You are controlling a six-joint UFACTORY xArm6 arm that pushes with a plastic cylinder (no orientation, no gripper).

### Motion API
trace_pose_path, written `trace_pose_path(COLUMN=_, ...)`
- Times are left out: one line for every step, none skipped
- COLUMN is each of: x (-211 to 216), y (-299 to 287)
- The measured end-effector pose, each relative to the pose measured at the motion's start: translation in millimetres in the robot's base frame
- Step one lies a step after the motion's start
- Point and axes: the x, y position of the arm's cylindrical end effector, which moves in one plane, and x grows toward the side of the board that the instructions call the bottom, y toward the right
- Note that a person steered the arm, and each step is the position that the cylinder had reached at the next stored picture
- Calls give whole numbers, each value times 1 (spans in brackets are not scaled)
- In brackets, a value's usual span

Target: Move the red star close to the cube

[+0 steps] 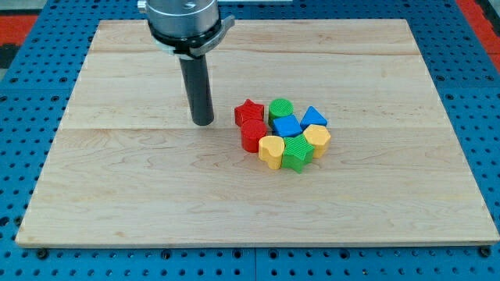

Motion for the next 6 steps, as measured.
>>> trace_pose_path(x=-4, y=18)
trace_pose_path(x=-4, y=34)
trace_pose_path(x=-4, y=65)
trace_pose_path(x=8, y=87)
trace_pose_path(x=32, y=95)
trace_pose_path(x=41, y=106)
